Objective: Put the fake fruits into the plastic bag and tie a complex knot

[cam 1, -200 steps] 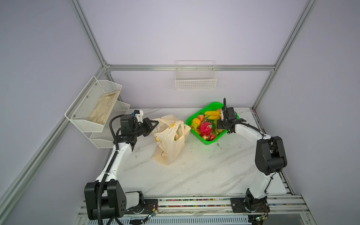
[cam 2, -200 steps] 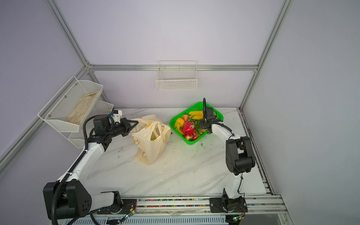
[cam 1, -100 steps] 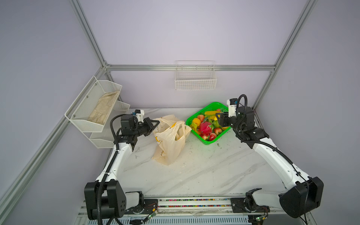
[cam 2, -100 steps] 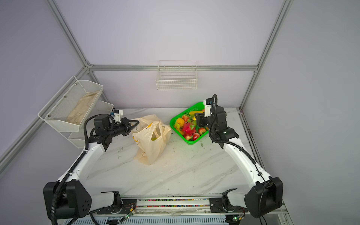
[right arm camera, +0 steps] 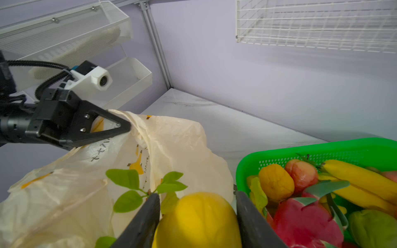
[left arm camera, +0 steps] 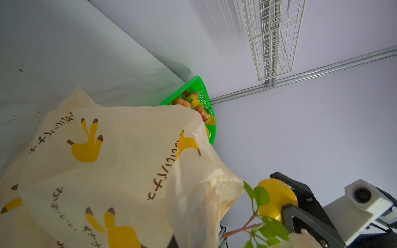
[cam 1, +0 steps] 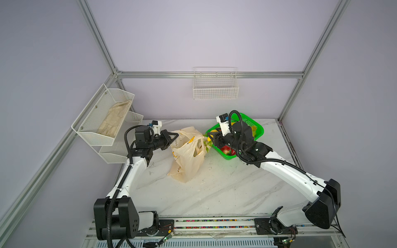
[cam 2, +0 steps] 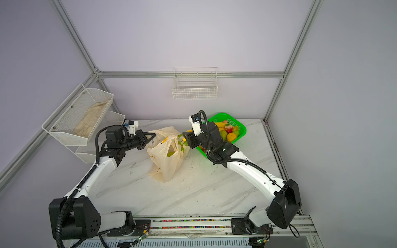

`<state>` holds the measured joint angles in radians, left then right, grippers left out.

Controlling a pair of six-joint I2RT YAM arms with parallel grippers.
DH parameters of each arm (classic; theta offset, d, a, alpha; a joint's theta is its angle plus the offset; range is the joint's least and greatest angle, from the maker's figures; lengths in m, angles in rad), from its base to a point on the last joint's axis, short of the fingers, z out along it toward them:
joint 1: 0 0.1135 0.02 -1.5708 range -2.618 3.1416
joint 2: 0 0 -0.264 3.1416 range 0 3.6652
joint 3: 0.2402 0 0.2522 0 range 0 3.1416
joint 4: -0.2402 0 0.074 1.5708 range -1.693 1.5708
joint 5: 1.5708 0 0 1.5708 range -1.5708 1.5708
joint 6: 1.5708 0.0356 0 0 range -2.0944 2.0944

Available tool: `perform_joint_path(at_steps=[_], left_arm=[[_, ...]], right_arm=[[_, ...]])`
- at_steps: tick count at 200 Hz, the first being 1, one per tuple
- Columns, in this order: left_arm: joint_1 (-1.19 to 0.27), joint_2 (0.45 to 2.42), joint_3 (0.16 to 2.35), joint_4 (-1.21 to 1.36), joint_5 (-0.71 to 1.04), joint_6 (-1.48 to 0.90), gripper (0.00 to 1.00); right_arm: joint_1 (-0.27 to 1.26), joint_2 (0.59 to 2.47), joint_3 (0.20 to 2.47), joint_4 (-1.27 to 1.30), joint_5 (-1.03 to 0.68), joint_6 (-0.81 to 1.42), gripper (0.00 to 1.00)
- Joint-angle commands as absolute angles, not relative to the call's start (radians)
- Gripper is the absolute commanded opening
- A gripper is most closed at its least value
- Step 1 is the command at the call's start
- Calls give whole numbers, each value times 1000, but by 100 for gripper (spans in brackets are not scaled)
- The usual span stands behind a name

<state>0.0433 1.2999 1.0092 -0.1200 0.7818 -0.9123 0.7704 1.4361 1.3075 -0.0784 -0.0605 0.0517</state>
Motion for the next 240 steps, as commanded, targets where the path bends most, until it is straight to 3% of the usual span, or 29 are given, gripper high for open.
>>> perform_joint_path(at_steps=[1, 57, 119, 170, 240], left_arm=[[38, 1297, 976, -78, 804, -925, 0], [31, 1294, 977, -78, 808, -930, 0], [22, 1295, 980, -77, 817, -930, 0], [22, 1299, 984, -78, 825, -931, 0], [22, 1298, 985, -77, 827, -933, 0]], right_arm=[[818, 1442, 1346, -32, -67, 3, 27], [930, 1589, 1408, -41, -61, -130, 27], [947, 1756, 1514, -57, -21, -250, 26], [959, 1811, 1474, -17, -50, -332, 27], [957, 1866, 1419, 52, -104, -285, 47]])
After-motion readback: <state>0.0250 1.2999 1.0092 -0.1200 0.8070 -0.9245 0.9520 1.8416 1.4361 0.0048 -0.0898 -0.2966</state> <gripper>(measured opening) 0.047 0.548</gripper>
